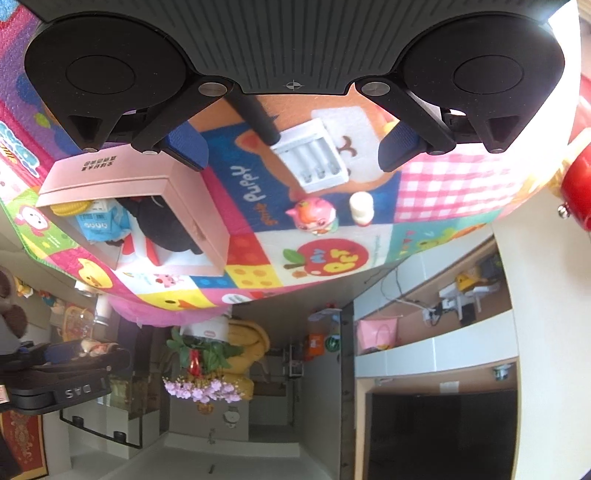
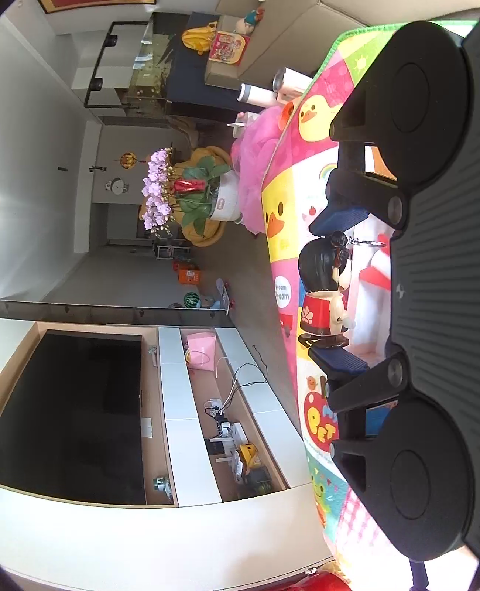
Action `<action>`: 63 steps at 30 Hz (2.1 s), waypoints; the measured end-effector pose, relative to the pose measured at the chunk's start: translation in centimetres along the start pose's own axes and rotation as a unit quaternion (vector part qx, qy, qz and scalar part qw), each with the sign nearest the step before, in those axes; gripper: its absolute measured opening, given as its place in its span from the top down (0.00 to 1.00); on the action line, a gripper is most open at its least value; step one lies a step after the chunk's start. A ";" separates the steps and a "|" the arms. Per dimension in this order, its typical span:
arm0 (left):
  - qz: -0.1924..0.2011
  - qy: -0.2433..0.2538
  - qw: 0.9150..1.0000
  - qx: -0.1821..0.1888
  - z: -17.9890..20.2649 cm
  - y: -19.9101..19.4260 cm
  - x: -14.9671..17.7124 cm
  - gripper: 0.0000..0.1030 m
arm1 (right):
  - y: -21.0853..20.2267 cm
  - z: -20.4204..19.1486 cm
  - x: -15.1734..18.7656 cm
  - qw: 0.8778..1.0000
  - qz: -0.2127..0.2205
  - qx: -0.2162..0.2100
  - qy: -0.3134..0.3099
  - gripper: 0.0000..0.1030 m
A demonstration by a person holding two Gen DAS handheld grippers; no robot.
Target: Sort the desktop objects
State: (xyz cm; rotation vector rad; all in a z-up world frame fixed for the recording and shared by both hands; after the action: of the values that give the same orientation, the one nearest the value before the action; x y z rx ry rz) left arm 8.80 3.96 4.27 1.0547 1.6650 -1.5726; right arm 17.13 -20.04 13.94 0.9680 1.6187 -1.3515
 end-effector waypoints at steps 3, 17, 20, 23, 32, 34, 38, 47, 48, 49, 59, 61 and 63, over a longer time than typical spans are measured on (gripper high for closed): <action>-0.001 -0.012 1.000 -0.015 -1.5 -0.9 0.7 0.00 | 4.7 -0.5 -1.4 0.998 -0.058 0.007 0.017 0.33; -0.036 0.015 0.998 0.040 0.6 0.5 5.7 0.00 | 4.4 -4.6 3.3 0.991 -0.112 -0.068 -0.018 0.33; -0.037 -0.009 0.998 0.043 0.0 0.5 5.9 0.00 | 5.7 -8.2 4.2 0.979 -0.162 -0.118 -0.024 0.42; -0.046 -0.052 0.997 0.038 -1.2 0.8 6.3 0.00 | 8.8 -11.4 5.2 0.970 -0.202 -0.138 -0.008 0.37; -0.051 -0.092 0.994 0.042 -2.4 1.0 6.5 0.00 | 18.3 -16.6 9.7 0.962 -0.265 -0.072 -0.009 0.24; -0.050 -0.090 0.994 0.042 -2.4 0.9 6.5 0.00 | 18.9 -17.2 10.5 0.957 -0.279 -0.080 -0.023 0.28; -0.052 -0.088 0.994 0.041 -2.3 0.9 6.5 0.00 | 16.5 -17.9 10.7 0.953 -0.276 -0.099 -0.076 0.59; -0.049 -0.076 0.994 0.060 -2.0 0.8 6.3 0.00 | 0.5 -8.8 7.8 0.963 -0.198 -0.177 -0.046 0.60; -0.046 -0.073 0.994 0.064 -1.9 0.7 6.3 0.00 | -0.8 -7.1 8.3 0.965 -0.197 -0.170 -0.038 0.60; -0.044 -0.067 0.995 0.067 -1.7 0.7 6.2 0.00 | -1.9 -5.6 8.9 0.966 -0.200 -0.162 -0.029 0.60; -0.070 0.005 0.994 0.079 3.6 3.7 3.6 0.25 | -4.2 4.3 16.3 0.977 -0.204 -0.044 0.052 0.55; -0.079 0.008 0.994 0.076 4.0 4.4 3.5 0.27 | -5.0 4.7 16.6 0.982 -0.176 -0.039 0.052 0.41; -0.081 0.018 0.994 0.065 4.1 4.8 3.3 0.31 | -5.8 5.1 17.0 0.987 -0.148 -0.033 0.049 0.25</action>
State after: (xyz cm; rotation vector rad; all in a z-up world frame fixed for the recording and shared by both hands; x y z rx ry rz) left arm 10.97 0.21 -1.41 1.0394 1.7283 -1.7962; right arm 5.76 -24.75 -0.07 0.7884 1.9287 -1.4531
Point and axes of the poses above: each gripper's, at about its wrist camera, not at the fingertips, and y roughly the way its jaws point, z to its right, x to its underside, the point moved 3 cm from there along y, roughly the way its jaws point, and after that the axes turned 8 degrees about y, right-handed, at the moved point
